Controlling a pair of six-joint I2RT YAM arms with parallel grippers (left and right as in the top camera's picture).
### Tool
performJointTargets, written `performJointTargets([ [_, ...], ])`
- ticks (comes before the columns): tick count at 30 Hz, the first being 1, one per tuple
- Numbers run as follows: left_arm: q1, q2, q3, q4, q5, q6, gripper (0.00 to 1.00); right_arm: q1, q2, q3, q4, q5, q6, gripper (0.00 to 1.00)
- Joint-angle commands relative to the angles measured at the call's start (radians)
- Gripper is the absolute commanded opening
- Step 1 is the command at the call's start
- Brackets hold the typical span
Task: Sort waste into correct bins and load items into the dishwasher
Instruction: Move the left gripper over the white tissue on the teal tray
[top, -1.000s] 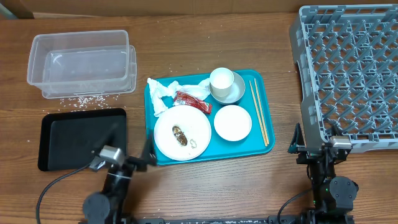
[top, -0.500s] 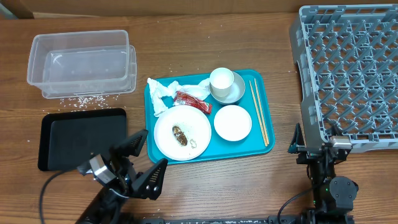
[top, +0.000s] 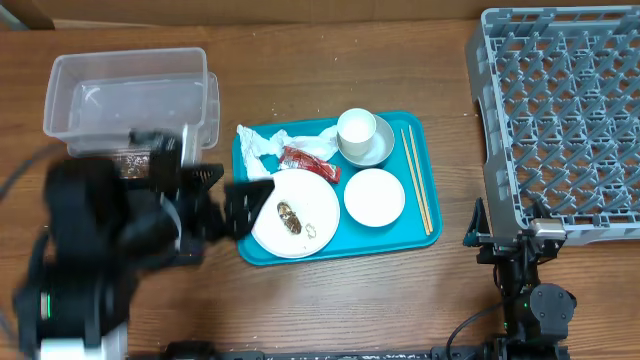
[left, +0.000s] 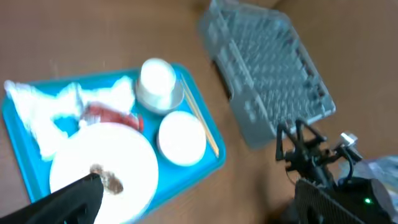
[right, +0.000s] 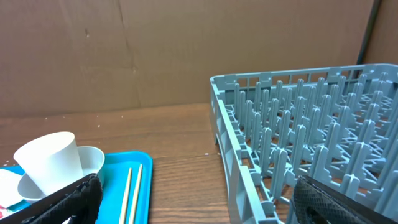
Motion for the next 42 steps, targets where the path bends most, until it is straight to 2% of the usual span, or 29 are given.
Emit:
performJointTargets([
  [1,-0.011,0.166,0.124,-0.076,0.119,0.123,1.0,0.003,-0.01,-0.011,0.006,0.009,-0.004,1.0],
  [2,-0.028,0.202,0.148,-0.097,0.107,0.13,1.0,0.003,-0.01,-0.011,0.006,0.009,-0.004,1.0],
  [4,-0.077,0.266,0.194,-0.146,-0.052,0.114,1.0,0.003,-0.01,-0.011,0.006,0.009,-0.004,1.0],
  [5,-0.152,0.335,0.241,-0.219,-0.403,0.024,1.0,0.003,-0.01,-0.011,0.006,0.009,-0.004,1.0],
  [6,-0.188,0.37,0.261,-0.262,-0.583,-0.044,1.0,0.003,-0.01,-0.011,0.006,0.009,-0.004,1.0],
  [8,-0.254,0.443,0.291,-0.34,-0.815,-0.184,1.0,0.003,-0.01,-0.011,0.006,0.009,-0.004,1.0],
  [9,-0.276,0.469,0.294,-0.354,-0.855,-0.214,1.0,0.003,-0.01,-0.011,0.006,0.009,-0.004,1.0],
  [18,-0.304,0.71,0.293,-0.159,-0.847,-0.234,0.99,0.003,-0.01,-0.011,0.006,0.009,-0.004,1.0],
  [20,-0.304,0.752,0.293,-0.112,-0.849,-0.234,0.72,0.003,-0.01,-0.011,0.006,0.009,-0.004,1.0],
  [21,-0.304,0.775,0.293,-0.092,-0.848,-0.234,0.67,0.003,-0.01,-0.011,0.006,0.009,-0.004,1.0],
  [26,-0.304,0.872,0.293,-0.06,-0.849,-0.24,0.62,0.003,-0.01,-0.011,0.006,0.009,-0.004,1.0],
  [32,-0.278,0.962,0.293,-0.047,-0.843,-0.326,0.63,0.003,-0.01,-0.011,0.006,0.009,-0.004,1.0],
  [42,-0.218,1.016,0.293,0.008,-0.838,-0.469,0.58,0.003,-0.01,-0.011,0.006,0.009,-0.004,1.0],
])
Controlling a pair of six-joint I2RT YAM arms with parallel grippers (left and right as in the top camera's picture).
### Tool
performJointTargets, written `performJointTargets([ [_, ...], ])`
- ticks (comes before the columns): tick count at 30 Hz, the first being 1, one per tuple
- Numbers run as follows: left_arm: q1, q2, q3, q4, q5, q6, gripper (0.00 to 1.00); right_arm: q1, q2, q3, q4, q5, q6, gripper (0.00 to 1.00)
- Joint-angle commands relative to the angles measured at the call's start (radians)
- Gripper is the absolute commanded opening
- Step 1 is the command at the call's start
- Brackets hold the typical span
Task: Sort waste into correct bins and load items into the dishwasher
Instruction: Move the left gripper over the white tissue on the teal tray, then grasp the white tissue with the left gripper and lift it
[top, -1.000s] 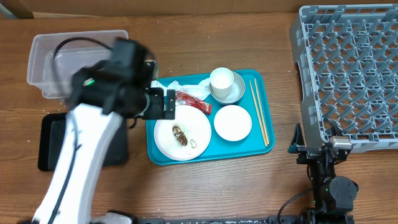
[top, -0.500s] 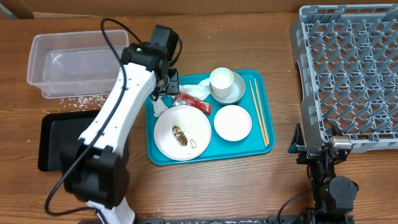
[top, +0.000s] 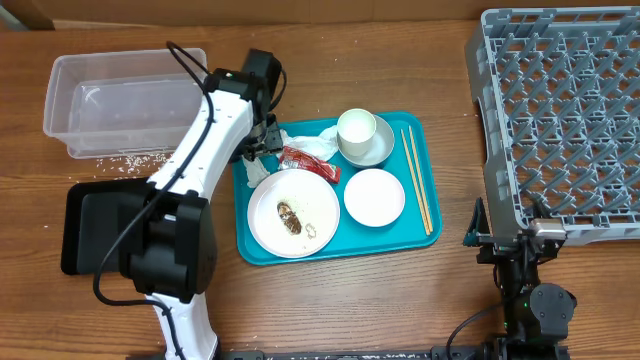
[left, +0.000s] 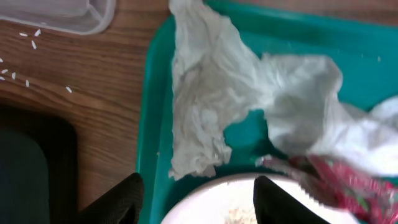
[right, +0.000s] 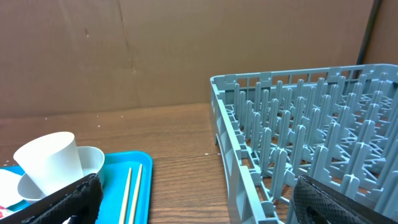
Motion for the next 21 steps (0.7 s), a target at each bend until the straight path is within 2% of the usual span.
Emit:
performJointTargets([
  [1,0.031,0.018,0.022,0.032,0.003,-0.106,0.57,0.003,-0.01,-0.011,0.006,0.009,-0.004,1.0],
  [8,0.036,0.018,0.022,0.089,0.147,-0.121,0.51,0.003,-0.01,-0.011,0.006,0.009,-0.004,1.0],
  [14,0.016,0.02,0.001,0.109,0.133,-0.172,0.53,0.003,-0.01,-0.011,0.006,0.009,-0.004,1.0],
  [21,0.015,0.02,-0.049,0.127,0.032,-0.191,0.52,0.003,-0.01,-0.011,0.006,0.009,-0.004,1.0],
])
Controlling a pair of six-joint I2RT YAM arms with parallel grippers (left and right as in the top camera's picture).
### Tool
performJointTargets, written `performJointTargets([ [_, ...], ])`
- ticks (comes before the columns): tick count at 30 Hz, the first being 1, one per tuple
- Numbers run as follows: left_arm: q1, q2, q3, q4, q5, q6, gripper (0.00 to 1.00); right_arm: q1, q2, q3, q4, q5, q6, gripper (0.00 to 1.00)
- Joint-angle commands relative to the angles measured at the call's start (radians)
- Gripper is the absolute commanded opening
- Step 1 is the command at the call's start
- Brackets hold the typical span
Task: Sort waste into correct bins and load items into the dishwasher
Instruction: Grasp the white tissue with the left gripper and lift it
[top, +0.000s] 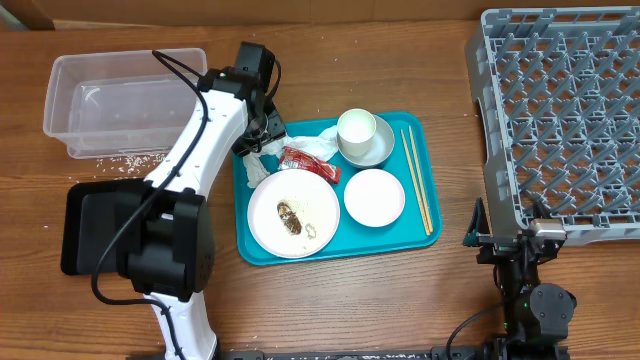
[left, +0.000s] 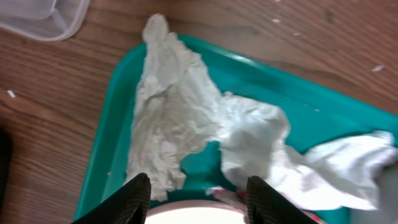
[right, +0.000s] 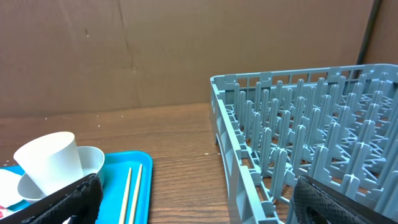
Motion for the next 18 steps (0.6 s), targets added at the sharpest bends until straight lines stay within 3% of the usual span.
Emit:
performJointTargets([
  [1,-0.003,0.018,-0.036,0.006,-0.055,-0.032,0.52,0.004,-0.01,-0.011,0.006,0.009,-0.004,1.0],
  [18,-0.003,0.018,-0.172,0.14,-0.077,-0.039,0.53,0.004,-0.01,-0.011,0.006,0.009,-0.004,1.0],
])
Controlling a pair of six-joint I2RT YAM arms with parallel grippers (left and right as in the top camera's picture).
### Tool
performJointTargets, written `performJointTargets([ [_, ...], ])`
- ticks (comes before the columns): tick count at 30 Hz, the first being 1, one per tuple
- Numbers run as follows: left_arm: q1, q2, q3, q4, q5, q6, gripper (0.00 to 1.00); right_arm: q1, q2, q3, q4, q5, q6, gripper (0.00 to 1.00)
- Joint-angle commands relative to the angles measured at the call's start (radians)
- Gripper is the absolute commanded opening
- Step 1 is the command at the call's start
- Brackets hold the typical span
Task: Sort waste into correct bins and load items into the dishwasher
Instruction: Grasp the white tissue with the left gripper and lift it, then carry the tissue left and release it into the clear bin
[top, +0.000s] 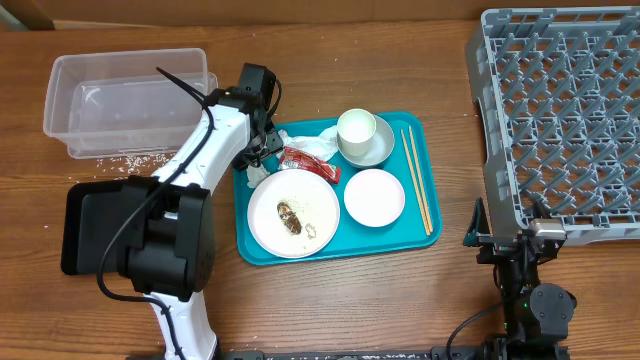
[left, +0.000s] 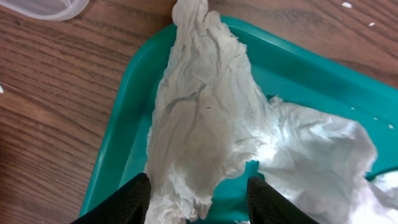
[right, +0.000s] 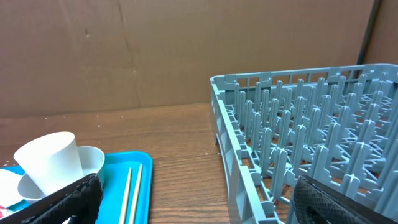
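Observation:
A crumpled white napkin (left: 205, 118) lies at the left end of the blue tray (top: 400, 238). My left gripper (left: 196, 205) is open and low over it, one finger on each side of the napkin's near edge; in the overhead view the left gripper (top: 256, 152) is at that tray end. A red wrapper (top: 305, 160), a plate with food scraps (top: 295, 212), a paper cup (top: 357, 128) in a bowl, a second bowl (top: 375, 197) and chopsticks (top: 417, 180) share the tray. My right gripper (right: 199, 205) rests open near the dish rack (top: 560, 110).
A clear plastic bin (top: 130, 95) stands at the back left with rice grains scattered in front of it. A black bin (top: 95, 230) sits at the front left, partly under my left arm. The rack fills the right side of the table.
My left gripper has come down closer to the napkin, which now fills most of its view. Its jaws are still open. The right arm has not moved.
My left arm was first at the front left by the black bin, looking across the tray. Then its open gripper was over the napkin at the tray's left end, stayed there, and is now lower on it. Nothing on the tray has moved.

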Motion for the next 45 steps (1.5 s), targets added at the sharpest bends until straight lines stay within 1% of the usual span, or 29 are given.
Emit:
performJointTargets([
  [1,-0.003,0.016,-0.043,0.026,-0.027,-0.029,0.53,0.004,-0.01,-0.011,0.005,0.009,-0.005,1.0],
  [4,-0.003,0.016,-0.077,0.051,-0.024,-0.058,0.53,0.004,-0.01,-0.011,0.005,0.009,-0.005,1.0],
  [7,-0.003,0.016,-0.101,0.072,-0.024,-0.058,0.53,0.004,-0.01,-0.011,0.005,0.009,-0.004,1.0],
  [10,-0.003,0.016,-0.111,0.077,-0.024,-0.057,0.51,0.004,-0.01,-0.011,0.005,0.009,-0.005,1.0],
  [12,-0.003,0.016,-0.11,0.077,-0.023,-0.056,0.38,0.004,-0.01,-0.011,0.005,0.009,-0.004,1.0],
  [16,-0.003,0.016,-0.098,0.071,-0.02,-0.057,0.08,0.004,-0.01,-0.011,0.005,0.009,-0.004,1.0],
  [17,-0.003,0.016,-0.089,0.064,-0.02,-0.057,0.04,0.004,-0.01,-0.011,0.005,0.009,-0.004,1.0],
  [20,-0.003,0.015,-0.044,0.021,-0.02,-0.057,0.04,0.004,-0.01,-0.011,0.005,0.009,-0.004,1.0],
  [24,-0.003,0.013,0.064,-0.088,-0.02,-0.057,0.04,0.004,-0.01,-0.011,0.005,0.009,-0.005,1.0],
  [25,-0.003,0.013,0.127,-0.151,-0.02,-0.057,0.04,0.004,-0.01,-0.011,0.005,0.009,-0.005,1.0],
  [26,-0.003,0.013,0.14,-0.163,-0.02,-0.057,0.04,0.004,-0.01,-0.011,0.005,0.009,-0.004,1.0],
  [30,-0.003,0.013,0.289,-0.295,-0.02,-0.056,0.04,0.004,-0.01,-0.011,0.005,0.009,-0.005,1.0],
  [35,0.017,0.012,0.515,-0.443,-0.028,-0.049,0.04,0.004,-0.01,-0.011,0.005,0.009,-0.005,1.0],
  [41,0.107,0.01,0.681,-0.492,-0.058,-0.045,0.04,0.004,-0.01,-0.011,0.005,0.009,-0.004,1.0],
  [45,0.194,0.011,0.692,-0.49,-0.058,-0.063,0.04,0.004,-0.01,-0.011,0.005,0.009,-0.004,1.0],
])
